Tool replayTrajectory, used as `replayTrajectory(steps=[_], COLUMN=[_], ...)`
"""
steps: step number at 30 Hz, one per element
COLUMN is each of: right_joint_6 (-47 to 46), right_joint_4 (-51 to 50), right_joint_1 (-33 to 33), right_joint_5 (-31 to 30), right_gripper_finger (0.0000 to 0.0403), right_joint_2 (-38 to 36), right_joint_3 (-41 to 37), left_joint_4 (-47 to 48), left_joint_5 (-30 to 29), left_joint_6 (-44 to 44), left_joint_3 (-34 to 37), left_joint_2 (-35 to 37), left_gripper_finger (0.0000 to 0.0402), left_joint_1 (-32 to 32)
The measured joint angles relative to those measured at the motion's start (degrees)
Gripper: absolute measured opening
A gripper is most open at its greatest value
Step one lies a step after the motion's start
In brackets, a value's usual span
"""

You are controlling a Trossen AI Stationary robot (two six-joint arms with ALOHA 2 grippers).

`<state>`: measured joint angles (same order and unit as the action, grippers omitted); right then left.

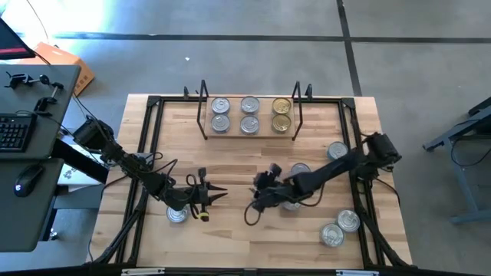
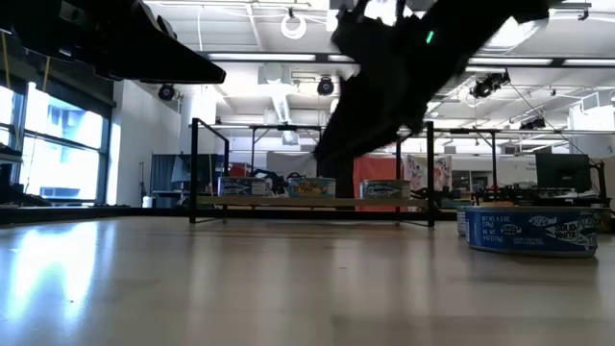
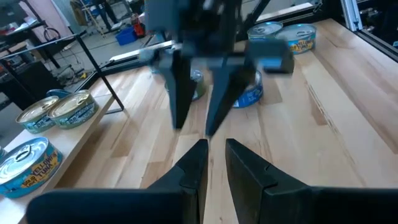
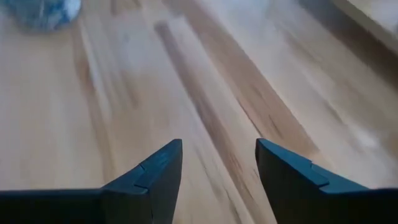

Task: Stack canned seafood by type on shelf
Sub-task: Stack the blue tuna can on top of the other blue tuna can on the shelf

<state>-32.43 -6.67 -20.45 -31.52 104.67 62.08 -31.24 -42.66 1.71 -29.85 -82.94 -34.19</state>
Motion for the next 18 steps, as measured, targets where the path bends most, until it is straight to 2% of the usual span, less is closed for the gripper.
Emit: replayTrajectory(steps=[2,5,8,10,13,18], right_joint_6=[-0.31,-4.82,-11.37,-15.83,-21.67,-22.6], right_joint_4=[-12.63,-30.71,-43.4,-48.8,-49.85,-37.07], right_joint_1=[-1.32,-3.65,-6.22,-7.74,-8.89,-8.54], right_joint_5=[1.32,8.3,15.16,16.66,18.38,19.09], right_gripper_finger=[0.0189,0.0167,0.0137,0.0117,0.0087,0.0044], right_joint_2=[-2.08,-4.87,-5.72,-5.78,-5.35,-5.23], right_joint_3=[4.5,9.2,10.25,10.06,7.03,0.05], left_joint_4=[0.0,0.02,-0.04,-0.03,-0.03,-0.07], left_joint_5=[0.01,0.14,0.14,0.15,0.14,0.13], left_joint_6=[0.01,0.01,-0.01,-0.29,-1.02,-0.99], left_joint_3=[0.0,0.0,0.0,0.0,0.0,-0.02], left_joint_2=[0.0,0.0,0.0,0.0,0.0,0.0], left_gripper_finger=[0.0046,0.0046,0.0046,0.0046,0.0046,0.0046], left_joint_1=[-0.31,-0.37,-0.1,0.1,0.1,0.1])
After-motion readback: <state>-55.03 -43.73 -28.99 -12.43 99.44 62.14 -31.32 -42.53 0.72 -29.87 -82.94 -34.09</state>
